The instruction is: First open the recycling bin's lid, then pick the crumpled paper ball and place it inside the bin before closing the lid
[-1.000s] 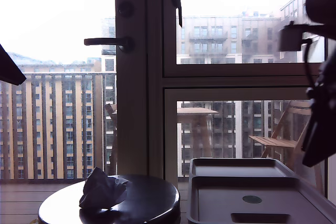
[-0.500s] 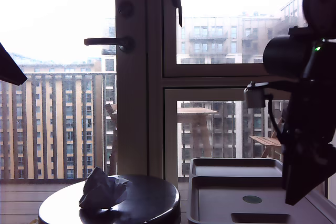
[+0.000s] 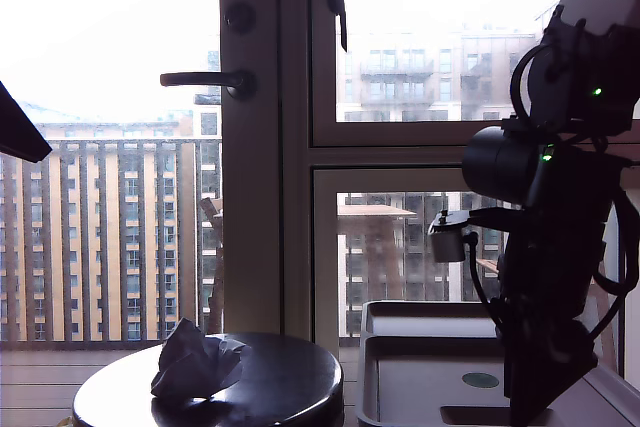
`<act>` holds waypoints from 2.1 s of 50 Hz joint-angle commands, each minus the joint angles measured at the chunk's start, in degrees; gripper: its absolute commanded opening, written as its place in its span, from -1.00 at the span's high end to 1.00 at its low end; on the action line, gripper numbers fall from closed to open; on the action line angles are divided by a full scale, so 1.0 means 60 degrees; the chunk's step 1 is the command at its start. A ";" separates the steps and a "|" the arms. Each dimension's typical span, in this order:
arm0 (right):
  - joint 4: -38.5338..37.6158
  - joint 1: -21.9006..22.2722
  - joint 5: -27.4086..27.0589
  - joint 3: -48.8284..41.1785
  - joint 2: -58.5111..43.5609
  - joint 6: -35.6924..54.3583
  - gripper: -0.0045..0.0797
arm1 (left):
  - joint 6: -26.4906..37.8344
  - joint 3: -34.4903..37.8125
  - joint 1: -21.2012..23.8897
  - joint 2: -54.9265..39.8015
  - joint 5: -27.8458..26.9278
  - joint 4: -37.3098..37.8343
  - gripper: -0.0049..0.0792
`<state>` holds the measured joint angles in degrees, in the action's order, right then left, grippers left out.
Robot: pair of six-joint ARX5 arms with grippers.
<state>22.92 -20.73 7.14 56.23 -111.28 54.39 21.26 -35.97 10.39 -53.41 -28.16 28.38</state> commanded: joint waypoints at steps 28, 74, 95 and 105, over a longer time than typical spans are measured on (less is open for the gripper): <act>-0.0514 -0.0066 -0.0033 0.0153 -0.0856 0.0368 0.41 | 0.0025 -0.0029 0.0022 -0.0102 0.0004 -0.0058 0.70; 0.0750 -0.0313 -0.0313 0.0153 0.1228 0.0393 0.92 | -0.0015 -0.0029 0.0022 -0.0102 0.0004 -0.0066 0.70; 0.0940 -0.0357 -0.1089 0.0153 0.3570 0.0153 0.92 | -0.0044 -0.0029 0.0022 -0.0280 -0.0018 -0.1016 0.69; 0.0940 -0.0357 -0.1122 0.0153 0.4084 0.0153 0.92 | -0.0047 -0.0029 0.0033 -0.1446 0.0004 -0.1927 0.13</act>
<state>28.40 -23.22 0.45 57.56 -87.22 55.96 21.17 -35.99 10.39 -59.22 -28.16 18.52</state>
